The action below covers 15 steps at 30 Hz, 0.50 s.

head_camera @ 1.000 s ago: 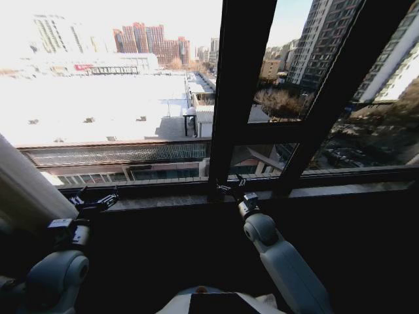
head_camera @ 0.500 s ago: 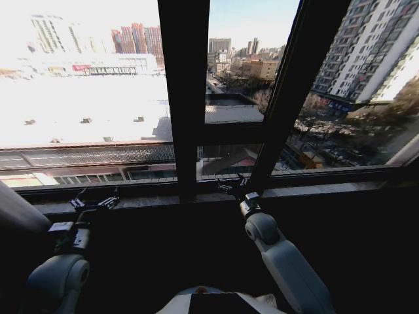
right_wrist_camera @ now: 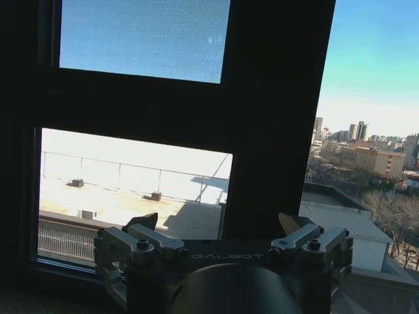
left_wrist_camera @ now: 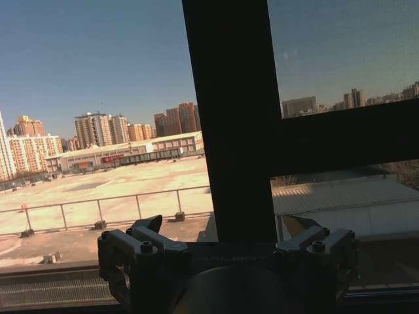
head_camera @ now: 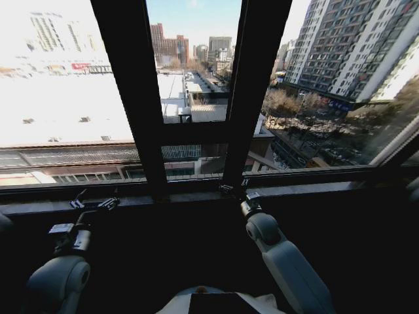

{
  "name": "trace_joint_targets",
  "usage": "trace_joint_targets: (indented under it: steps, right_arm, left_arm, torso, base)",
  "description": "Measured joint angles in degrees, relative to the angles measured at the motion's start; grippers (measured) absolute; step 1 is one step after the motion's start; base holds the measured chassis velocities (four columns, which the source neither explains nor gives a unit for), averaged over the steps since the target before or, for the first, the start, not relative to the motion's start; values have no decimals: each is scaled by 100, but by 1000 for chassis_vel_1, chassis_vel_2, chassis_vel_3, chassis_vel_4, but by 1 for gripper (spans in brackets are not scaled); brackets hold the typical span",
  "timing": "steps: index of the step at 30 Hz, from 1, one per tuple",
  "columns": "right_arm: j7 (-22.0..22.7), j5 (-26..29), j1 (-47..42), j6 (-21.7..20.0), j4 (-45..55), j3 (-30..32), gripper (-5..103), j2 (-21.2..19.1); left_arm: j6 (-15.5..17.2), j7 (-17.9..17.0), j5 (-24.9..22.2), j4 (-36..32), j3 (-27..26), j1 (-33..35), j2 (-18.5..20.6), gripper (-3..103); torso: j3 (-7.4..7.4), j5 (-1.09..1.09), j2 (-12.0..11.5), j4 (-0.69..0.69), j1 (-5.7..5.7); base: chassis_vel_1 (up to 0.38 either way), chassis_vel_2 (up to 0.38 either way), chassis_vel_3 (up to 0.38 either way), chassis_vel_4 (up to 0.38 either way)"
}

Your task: Open the curtains by pulling them apart, changing their state from closed to fully open.

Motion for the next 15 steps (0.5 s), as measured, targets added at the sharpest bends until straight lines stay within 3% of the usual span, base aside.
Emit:
trace_joint_targets:
  steps: [9, 15]
  right_arm:
    - [-14, -47, -30, 128, 17, -39, 100, 40]
    - [-23, -184, -77, 152, 7, -46, 100, 47]
  left_arm:
    - [-112, -3, 1, 42, -79, 26, 15, 100]
    - [-180, -14, 0, 137, -66, -50, 69, 100]
  torso:
    - [-1, 0, 1, 0, -1]
    - [0, 3, 0, -2, -1]
  base:
    - [-266, -440, 247, 441]
    - [-38, -360, 83, 355]
